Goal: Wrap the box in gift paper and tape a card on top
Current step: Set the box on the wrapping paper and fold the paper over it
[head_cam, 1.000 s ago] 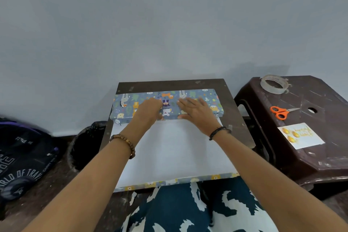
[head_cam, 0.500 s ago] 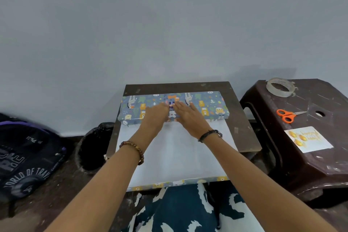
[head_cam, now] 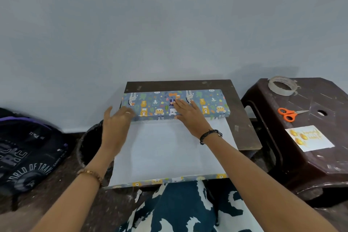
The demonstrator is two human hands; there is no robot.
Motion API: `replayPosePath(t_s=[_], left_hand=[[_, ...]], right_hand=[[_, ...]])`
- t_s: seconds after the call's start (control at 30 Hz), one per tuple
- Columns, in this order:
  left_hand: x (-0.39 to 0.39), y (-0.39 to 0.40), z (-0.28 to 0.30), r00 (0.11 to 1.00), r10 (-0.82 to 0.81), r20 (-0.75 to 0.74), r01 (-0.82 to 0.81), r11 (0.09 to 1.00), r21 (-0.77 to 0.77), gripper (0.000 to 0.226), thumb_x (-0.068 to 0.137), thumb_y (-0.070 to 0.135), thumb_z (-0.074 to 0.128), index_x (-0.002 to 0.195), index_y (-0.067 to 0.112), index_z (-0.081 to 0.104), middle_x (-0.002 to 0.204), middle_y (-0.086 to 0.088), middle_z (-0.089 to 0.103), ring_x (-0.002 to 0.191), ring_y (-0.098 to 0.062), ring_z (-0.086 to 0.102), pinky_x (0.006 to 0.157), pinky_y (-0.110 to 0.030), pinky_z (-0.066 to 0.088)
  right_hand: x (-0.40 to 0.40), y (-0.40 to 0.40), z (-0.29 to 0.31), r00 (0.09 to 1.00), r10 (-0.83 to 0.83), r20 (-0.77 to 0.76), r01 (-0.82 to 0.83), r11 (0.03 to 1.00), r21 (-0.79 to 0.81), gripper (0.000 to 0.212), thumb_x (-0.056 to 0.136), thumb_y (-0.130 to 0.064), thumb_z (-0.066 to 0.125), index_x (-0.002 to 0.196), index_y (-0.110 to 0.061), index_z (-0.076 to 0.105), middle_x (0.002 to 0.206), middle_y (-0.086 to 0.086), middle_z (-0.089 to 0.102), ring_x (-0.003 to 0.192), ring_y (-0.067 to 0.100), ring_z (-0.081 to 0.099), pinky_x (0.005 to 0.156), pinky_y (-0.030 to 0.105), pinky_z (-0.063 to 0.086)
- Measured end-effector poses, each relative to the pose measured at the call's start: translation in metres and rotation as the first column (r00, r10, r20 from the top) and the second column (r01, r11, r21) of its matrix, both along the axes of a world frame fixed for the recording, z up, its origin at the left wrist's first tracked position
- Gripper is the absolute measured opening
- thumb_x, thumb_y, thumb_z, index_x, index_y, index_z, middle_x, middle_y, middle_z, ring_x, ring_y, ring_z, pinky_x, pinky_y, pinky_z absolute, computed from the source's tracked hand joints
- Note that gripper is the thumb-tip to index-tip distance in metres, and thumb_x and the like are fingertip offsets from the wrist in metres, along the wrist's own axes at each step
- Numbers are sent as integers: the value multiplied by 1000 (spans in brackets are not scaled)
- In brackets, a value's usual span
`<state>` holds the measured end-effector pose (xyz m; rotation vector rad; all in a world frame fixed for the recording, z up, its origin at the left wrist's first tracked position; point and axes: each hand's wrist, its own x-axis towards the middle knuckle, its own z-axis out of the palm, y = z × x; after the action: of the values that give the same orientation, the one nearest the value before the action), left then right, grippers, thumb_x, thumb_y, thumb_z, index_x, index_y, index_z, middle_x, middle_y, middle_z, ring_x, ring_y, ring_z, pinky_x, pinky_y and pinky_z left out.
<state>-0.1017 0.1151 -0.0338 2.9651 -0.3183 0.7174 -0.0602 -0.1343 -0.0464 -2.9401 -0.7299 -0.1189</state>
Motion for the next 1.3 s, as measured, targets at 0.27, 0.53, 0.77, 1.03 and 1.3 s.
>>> replayPosePath(t_s=[0.27, 0.53, 0.77, 1.03, 1.3], left_hand=[[18, -13, 0, 997, -32, -71, 33, 999, 17, 25, 60, 1, 84, 63, 20, 67, 68, 3, 66, 59, -19, 63, 72, -36, 45], [15, -35, 14, 994, -94, 52, 96, 994, -44, 15, 70, 4, 76, 75, 17, 72, 83, 2, 70, 73, -19, 68, 70, -34, 41], [38, -113, 24, 947, -10, -322, 61, 987, 150, 27, 91, 32, 58, 113, 16, 61, 103, -6, 67, 93, -27, 64, 69, -32, 44], [39, -114, 23, 929, 15, -371, 61, 979, 192, 27, 92, 31, 56, 109, 11, 62, 100, -11, 67, 91, -28, 62, 73, -32, 47], [33, -115, 26, 956, 59, -288, 78, 894, 442, 17, 96, 27, 50, 105, 16, 61, 99, -4, 68, 92, -23, 63, 87, -29, 42]], right_hand=[[0, 0, 3, 1000, 3, -16, -3, 999, 51, 50, 103, -26, 30, 149, -11, 15, 157, 2, 15, 145, 15, 10, 116, 34, -3], [1, 0, 0, 1000, 6, -12, -5, 995, 97, 50, 103, -25, 31, 148, -11, 18, 156, 3, 17, 145, 14, 11, 116, 34, -2], [5, 2, 8, 991, 6, -135, 35, 955, 296, 49, 98, -20, 44, 144, -12, 31, 153, 4, 27, 143, 15, 21, 117, 35, 4], [0, 2, 10, 987, -19, -160, 73, 939, 337, 52, 97, -20, 48, 145, -9, 29, 152, 6, 30, 142, 17, 23, 116, 31, 4], [-5, 2, 4, 1000, -6, -17, 9, 983, 185, 47, 99, -14, 42, 143, -6, 30, 152, 8, 29, 141, 19, 23, 115, 29, 2]])
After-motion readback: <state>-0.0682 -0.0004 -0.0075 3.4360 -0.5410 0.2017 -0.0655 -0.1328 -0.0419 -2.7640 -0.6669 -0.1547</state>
